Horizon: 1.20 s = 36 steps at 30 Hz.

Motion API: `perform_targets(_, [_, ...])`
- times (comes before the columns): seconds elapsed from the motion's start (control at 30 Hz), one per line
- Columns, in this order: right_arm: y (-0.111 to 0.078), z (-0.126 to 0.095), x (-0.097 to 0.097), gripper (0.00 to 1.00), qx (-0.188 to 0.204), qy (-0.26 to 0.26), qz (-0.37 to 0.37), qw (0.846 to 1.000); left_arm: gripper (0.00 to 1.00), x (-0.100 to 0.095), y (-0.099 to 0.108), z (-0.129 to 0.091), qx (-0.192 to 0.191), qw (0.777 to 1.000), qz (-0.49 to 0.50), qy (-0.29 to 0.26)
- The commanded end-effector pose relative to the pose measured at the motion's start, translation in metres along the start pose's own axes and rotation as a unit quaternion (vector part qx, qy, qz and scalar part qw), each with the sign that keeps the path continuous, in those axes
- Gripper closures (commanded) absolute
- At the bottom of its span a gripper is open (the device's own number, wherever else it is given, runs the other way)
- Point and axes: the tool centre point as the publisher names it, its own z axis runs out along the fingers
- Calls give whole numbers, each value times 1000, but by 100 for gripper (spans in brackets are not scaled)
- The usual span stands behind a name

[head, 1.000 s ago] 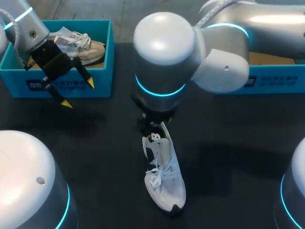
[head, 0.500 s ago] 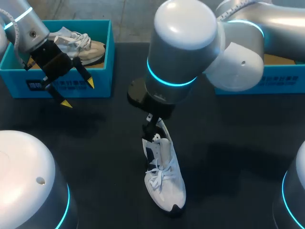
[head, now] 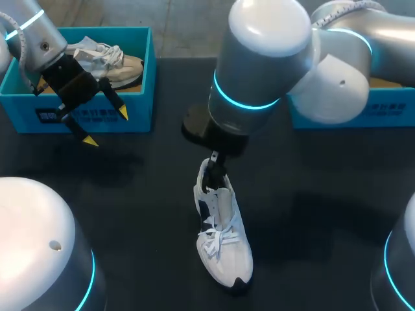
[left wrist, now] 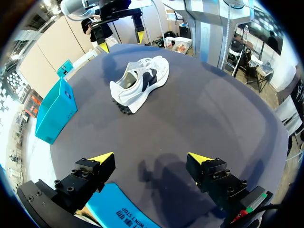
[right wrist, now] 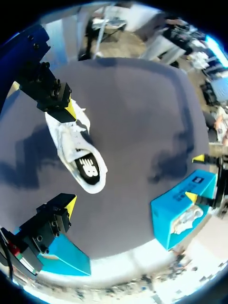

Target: Take the shoe out of the shoebox, open the shoe tongue, remove and reinsert the insole, then place the shoe into the shoebox

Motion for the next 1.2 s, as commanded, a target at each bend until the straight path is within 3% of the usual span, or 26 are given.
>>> perform_targets(0.03, [21, -5, -2, 0, 90, -41, -97, 990, 0, -1, 0, -1, -1, 1000, 0, 2])
perform_targets(0.4, [34, 10, -27, 0, 100, -48, -231, 967, 0, -1, 0, -1, -1, 1000, 0, 2])
perform_targets(0.77, [40, 39, -41, 0, 92, -22, -264, 960, 0, -1, 0, -1, -1, 1000, 0, 2])
perform_targets(1.2, [32, 65, -56, 0, 82, -18, -277, 957, 0, -1, 0, -1, -1, 1000, 0, 2])
